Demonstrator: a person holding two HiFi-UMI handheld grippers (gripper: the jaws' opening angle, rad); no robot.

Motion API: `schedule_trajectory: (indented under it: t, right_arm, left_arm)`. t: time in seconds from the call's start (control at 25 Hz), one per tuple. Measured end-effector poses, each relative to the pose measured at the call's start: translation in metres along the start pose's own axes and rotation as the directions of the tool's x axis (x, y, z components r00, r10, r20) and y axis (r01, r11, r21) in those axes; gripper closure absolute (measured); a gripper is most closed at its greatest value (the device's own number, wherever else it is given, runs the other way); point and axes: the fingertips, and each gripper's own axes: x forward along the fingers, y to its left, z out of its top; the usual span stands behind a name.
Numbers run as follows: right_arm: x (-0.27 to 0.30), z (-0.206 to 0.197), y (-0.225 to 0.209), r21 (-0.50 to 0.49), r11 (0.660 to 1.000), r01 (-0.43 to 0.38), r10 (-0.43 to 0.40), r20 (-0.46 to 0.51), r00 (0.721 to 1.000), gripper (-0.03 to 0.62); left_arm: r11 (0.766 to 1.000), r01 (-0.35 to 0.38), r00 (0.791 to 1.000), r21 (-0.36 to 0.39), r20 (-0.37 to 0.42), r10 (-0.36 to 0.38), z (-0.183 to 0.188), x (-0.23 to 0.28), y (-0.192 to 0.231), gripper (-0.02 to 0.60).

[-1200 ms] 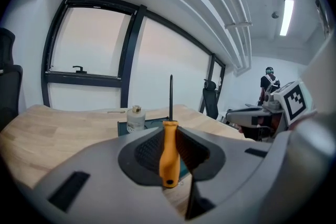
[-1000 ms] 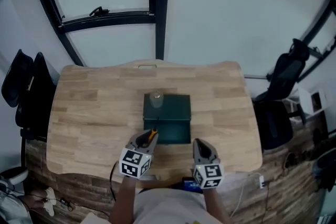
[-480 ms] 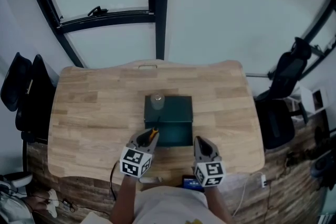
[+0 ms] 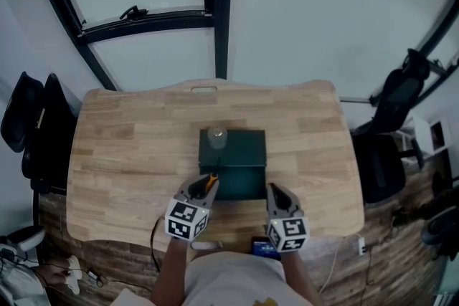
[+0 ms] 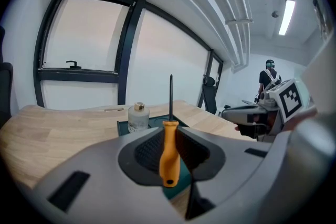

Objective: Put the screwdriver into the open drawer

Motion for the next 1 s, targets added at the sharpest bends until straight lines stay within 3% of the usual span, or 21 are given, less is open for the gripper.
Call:
schedule_trajectory:
  t: [0.44, 0.68, 1.0]
  right_arm:
    - [0.005, -0.008, 0.003, 0.012, 1.000, -0.010, 0.010, -0.006, 1.000, 0.595]
    - [0.011, -0.015, -0.005, 0.028, 1.000, -0.006, 0.007, -0.032, 0.999, 0.595]
    - [0.023, -0.030, -0.007, 0.052, 0.999, -0.010, 0.014, -0.072, 0.997, 0.595]
  left_arm:
    - [1.000, 0.010, 0.999, 0.005, -0.042, -0.009, -0.014, 0.007, 0.001, 0.506]
    - [0.996, 0.015, 0.995, 0.093, -0.098, -0.006, -0.024, 0.017, -0.001, 0.506]
    - [0.992, 0.034, 0.989, 0.122, -0.149, -0.015, -0.037, 0.028, 0.001, 0.506]
